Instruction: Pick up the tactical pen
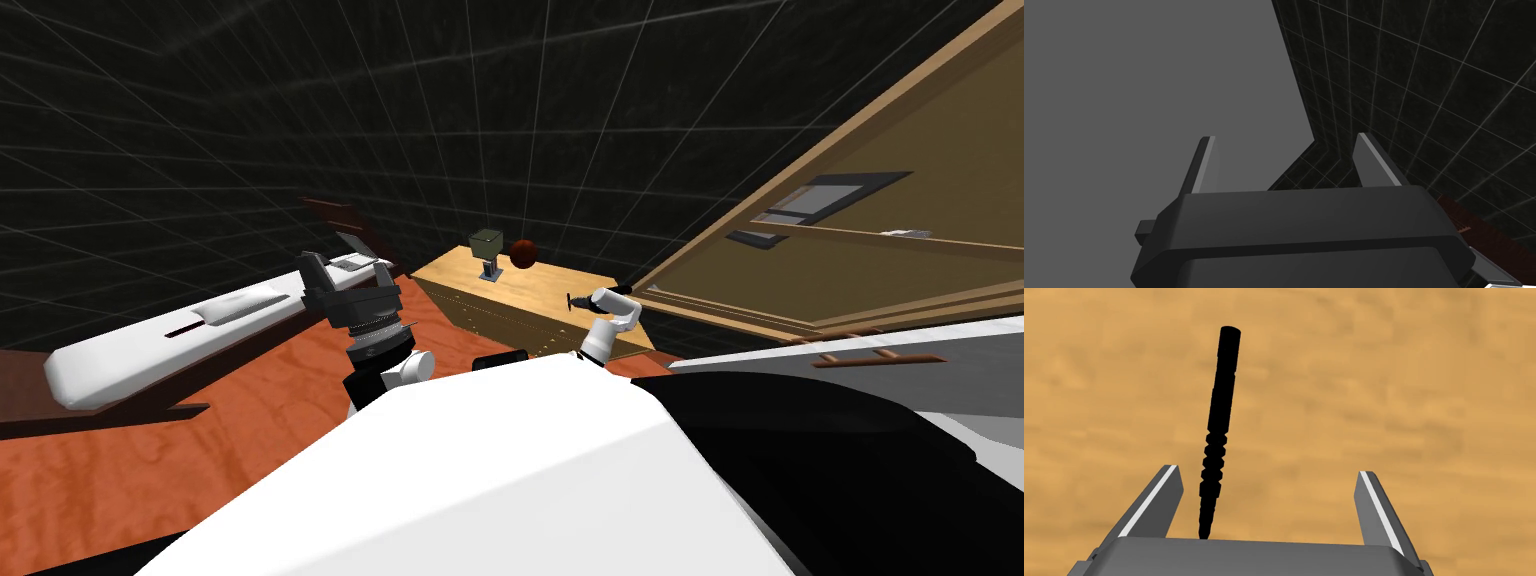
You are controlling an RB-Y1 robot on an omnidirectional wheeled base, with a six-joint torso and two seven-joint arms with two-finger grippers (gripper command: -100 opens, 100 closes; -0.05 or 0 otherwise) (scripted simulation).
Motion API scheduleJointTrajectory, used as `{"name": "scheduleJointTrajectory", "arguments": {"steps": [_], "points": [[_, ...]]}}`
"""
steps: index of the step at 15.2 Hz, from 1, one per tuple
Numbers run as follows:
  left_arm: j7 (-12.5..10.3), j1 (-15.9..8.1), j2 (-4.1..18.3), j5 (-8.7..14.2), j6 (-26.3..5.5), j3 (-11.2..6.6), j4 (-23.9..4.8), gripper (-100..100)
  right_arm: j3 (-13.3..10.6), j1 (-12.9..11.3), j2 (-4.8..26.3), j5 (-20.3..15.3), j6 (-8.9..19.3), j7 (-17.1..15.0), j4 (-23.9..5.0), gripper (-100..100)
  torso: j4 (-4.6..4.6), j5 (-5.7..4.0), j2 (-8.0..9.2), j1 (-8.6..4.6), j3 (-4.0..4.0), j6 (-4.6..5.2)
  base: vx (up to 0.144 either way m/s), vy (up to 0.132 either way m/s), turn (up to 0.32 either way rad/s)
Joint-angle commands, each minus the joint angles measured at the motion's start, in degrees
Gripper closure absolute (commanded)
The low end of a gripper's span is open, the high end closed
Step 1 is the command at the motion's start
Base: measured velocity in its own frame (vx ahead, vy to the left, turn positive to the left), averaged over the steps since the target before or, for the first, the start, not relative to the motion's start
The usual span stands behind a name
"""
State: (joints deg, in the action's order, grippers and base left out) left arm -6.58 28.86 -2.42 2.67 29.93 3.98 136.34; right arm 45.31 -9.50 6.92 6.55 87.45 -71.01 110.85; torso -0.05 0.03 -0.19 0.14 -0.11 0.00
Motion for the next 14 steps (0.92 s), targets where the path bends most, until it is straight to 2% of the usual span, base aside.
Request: {"name": "scheduleJointTrajectory", "arguments": {"steps": [1, 3, 4, 6, 7, 8, 12, 13, 14], "points": [[0.0, 0.0, 0.0, 0.0, 0.0, 0.0, 0.0, 0, 0.54, -0.46, -0.37, 0.05, 1.69, -1.07, -0.39, -100, 0.0, 0.0, 0.0, 0.0, 0.0, 0.0, 0.033, 0.046, -0.031], [0.0, 0.0, 0.0, 0.0, 0.0, 0.0, 0.0, 0, 1.64, -1.45, -0.89, 0.25, 4.7, -2.86, -0.86, -100, 0.0, 0.0, -0.01, 0.0, -0.01, -0.01, 0.035, 0.048, -0.042], [0.0, 0.0, 0.0, 0.0, 0.0, 0.0, 0.0, 0, 1.64, -1.45, -0.89, 0.25, 4.7, -2.86, -0.86, -100, -0.01, 0.0, -0.02, 0.02, -0.01, 0.0, 0.032, 0.05, -0.027], [0.0, 0.0, 0.0, 0.0, 0.0, 0.0, 0.0, 0, 2.27, -2.01, -1.28, 0.37, 6.41, -3.87, -1.13, -100, 0.0, 0.0, 0.0, 0.0, 0.0, -0.01, 0.026, 0.04, -0.021], [0.0, 0.0, 0.0, 0.0, 0.0, 0.0, 0.0, 0, 1.9, -1.73, -1.11, 0.26, 5.28, -3.27, -1.05, -100, 0.0, 0.0, 0.01, -0.02, 0.0, -0.01, 0.013, 0.023, -0.009], [0.0, 0.0, 0.0, 0.0, 0.0, 0.0, 0.0, 0, 1.85, -1.65, -1.54, 0.35, 3.81, -2.99, -2.5, -100, 0.01, -0.01, 0.04, -0.07, 0.02, -0.01, 0.019, 0.006, -0.048], [0.0, 0.0, 0.0, 0.0, 0.0, 0.0, 0.0, 0, 1.69, -1.41, -2.14, 0.48, 1.06, -2.28, -4.67, -100, 0.01, -0.05, 0.07, -0.19, 0.04, 0.0, 0.016, 0.002, -0.036], [0.0, 0.0, 0.0, 0.0, 0.0, 0.0, 0.0, 0, 1.74, -1.51, -1.92, 0.43, 2.22, -2.6, -3.88, -100, 0.01, -0.05, 0.08, -0.18, 0.04, 0.0, 0.004, 0.007, -0.014], [0.0, 0.0, 0.0, 0.0, 0.0, 0.0, 0.0, 0, 1.73, -1.47, -1.98, 0.44, 1.87, -2.5, -4.05, 100, 0.02, -0.04, 0.1, -0.18, 0.05, 0.0, 0.0, 0.0, 0.0]]}}
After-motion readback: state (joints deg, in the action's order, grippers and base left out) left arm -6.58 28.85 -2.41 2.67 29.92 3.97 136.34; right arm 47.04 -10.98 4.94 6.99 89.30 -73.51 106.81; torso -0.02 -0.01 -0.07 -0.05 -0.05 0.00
